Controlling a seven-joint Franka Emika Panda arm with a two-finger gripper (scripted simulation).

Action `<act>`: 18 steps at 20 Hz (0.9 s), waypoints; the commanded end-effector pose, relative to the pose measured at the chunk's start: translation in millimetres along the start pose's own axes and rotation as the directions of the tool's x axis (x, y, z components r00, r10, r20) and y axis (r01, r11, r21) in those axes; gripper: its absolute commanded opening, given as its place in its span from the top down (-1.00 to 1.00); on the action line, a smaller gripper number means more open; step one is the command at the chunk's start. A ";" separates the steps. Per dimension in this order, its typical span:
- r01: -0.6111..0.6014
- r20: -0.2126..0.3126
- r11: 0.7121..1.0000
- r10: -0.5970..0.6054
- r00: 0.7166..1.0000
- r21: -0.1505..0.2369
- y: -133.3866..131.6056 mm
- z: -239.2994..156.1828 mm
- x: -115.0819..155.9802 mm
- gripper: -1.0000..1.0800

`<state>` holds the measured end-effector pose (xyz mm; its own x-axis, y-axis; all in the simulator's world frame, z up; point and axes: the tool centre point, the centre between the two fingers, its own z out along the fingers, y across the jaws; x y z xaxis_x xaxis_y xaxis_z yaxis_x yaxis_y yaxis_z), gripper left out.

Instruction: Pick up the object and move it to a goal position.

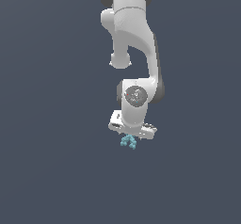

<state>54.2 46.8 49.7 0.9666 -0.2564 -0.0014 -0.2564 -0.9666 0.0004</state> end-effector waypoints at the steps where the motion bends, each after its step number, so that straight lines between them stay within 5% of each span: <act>1: 0.000 -0.001 1.000 0.000 1.000 0.000 -0.3 7.9 0.4 -0.92; 5: 0.000 -0.001 1.000 0.000 1.000 0.000 -0.8 9.7 1.6 -0.92; 6: 0.000 -0.001 1.000 0.000 1.000 0.000 -0.8 9.7 1.6 1.00; 18: 0.000 -0.001 1.000 0.000 1.000 0.000 -1.0 8.6 1.2 1.00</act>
<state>56.2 47.0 41.0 0.9664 -0.2572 0.0008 -0.2572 -0.9664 -0.0001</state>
